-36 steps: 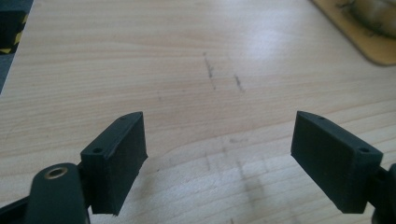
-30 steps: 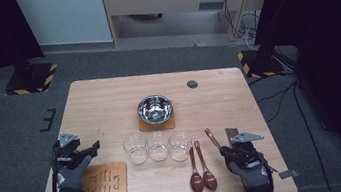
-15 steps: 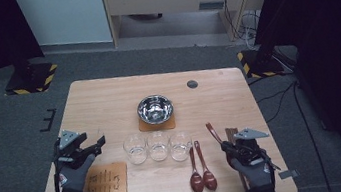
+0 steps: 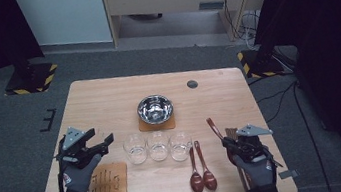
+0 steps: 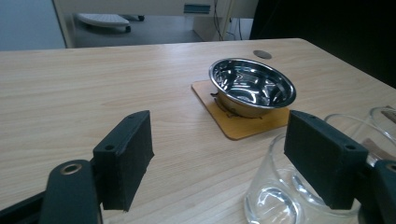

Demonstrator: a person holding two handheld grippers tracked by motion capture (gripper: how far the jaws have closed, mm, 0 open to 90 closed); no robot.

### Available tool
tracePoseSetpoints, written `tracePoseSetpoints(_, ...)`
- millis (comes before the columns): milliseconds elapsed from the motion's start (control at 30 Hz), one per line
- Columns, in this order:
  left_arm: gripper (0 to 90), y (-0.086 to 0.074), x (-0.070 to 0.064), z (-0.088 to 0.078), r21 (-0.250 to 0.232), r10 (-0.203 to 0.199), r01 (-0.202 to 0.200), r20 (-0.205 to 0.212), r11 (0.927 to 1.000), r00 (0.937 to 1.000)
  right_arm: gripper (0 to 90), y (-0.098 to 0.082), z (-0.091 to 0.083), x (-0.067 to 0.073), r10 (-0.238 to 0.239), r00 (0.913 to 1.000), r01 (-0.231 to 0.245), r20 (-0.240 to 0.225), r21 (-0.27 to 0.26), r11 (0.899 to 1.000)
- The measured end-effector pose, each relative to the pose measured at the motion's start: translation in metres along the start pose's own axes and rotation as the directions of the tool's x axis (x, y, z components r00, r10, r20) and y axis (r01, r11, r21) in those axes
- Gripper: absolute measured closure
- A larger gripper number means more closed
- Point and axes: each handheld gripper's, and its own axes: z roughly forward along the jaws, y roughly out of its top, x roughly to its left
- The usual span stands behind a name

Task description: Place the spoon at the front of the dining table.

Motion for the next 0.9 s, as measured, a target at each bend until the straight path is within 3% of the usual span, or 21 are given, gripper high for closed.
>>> tracePoseSetpoints(400, 23.5, 0.013, -0.019, 0.008, -0.027, 0.020, -0.018, 0.056, 0.9995, 0.9982, 81.9, 0.009, -0.006, -0.004, 0.004, 1.0000, -0.003, 0.009, -0.043, 0.999)
tracePoseSetpoints(900, 23.6, 0.028, -0.048, 0.027, -0.061, 0.033, -0.026, 0.126, 0.9978, 0.9915, 81.9, 0.020, -0.007, 0.003, 0.003, 0.9998, -0.005, -0.018, -0.083, 0.997)
